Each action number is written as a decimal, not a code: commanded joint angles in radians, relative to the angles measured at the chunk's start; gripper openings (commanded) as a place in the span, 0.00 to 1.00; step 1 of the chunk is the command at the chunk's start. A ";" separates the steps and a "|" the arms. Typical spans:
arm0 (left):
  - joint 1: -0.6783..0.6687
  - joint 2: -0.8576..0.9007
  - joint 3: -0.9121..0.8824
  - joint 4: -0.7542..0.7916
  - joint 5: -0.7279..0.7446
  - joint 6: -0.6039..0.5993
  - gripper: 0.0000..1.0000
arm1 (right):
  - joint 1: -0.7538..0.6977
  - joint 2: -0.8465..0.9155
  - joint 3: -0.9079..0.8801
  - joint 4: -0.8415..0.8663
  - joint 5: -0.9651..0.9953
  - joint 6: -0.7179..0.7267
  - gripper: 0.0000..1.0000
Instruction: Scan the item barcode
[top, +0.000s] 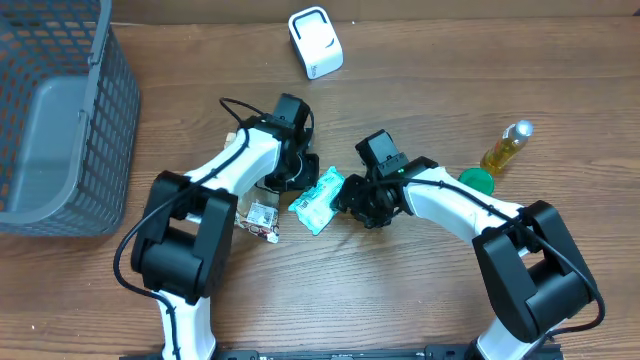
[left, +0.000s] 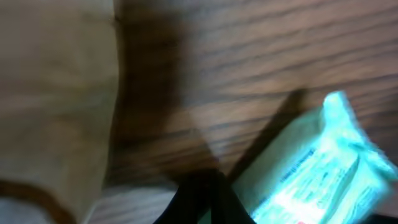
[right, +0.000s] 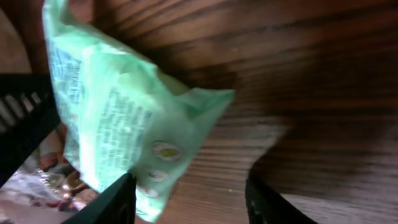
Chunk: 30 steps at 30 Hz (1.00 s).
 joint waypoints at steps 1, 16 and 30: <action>-0.026 0.072 -0.001 -0.003 0.003 0.012 0.05 | 0.000 -0.019 -0.043 0.053 0.000 0.062 0.51; 0.010 0.051 0.080 -0.087 0.003 0.027 0.04 | 0.000 -0.019 -0.153 0.294 -0.069 0.083 0.48; 0.019 0.039 0.116 -0.190 0.099 0.170 0.08 | 0.000 -0.019 -0.153 0.291 -0.070 0.027 0.55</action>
